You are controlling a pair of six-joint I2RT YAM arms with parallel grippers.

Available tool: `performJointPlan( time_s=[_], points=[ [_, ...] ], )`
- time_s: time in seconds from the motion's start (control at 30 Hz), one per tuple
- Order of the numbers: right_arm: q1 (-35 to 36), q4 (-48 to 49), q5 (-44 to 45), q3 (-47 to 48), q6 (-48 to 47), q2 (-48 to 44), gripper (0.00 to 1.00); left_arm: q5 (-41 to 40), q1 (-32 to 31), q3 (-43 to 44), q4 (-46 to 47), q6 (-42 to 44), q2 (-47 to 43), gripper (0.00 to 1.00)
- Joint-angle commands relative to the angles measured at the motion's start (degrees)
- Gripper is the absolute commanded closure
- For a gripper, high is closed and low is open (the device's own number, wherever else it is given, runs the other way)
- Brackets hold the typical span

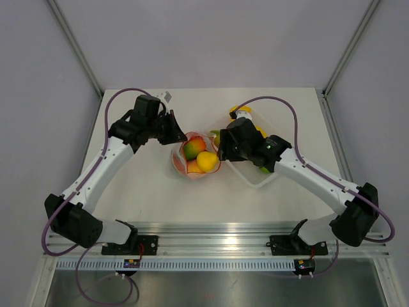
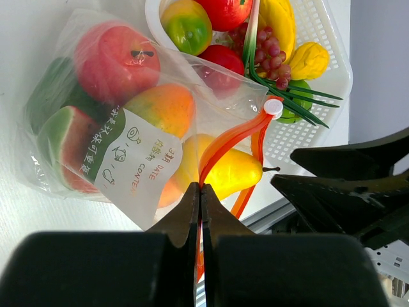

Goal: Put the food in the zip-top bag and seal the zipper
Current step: Adjust the zipper food storage bag at the center of the board.

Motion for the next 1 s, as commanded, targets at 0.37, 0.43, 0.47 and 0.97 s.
performJointPlan(
  time_s=[0.37, 0.43, 0.47, 0.97],
  points=[
    [-1.05, 4.03, -1.93, 10.48, -7.44, 8.78, 0.38, 1.53, -0.11, 1.59, 2.54, 0.58, -2.83, 1.0],
    [-1.05, 5.09, -1.84, 12.14, -7.27, 10.89, 0.52, 1.53, -0.11, 1.59, 2.36, 0.67, -2.92, 1.0],
    [-1.13, 5.0, -1.76, 12.94, -7.09, 11.86, 0.6, 1.61, -0.11, 1.68, 2.36, 0.75, -2.92, 1.0],
    [-1.4, -3.7, -8.26, 26.04, 1.6, 12.74, 1.0, -7.08, 2.87, 15.82, -4.49, 9.53, 4.81, 1.0]
  ],
)
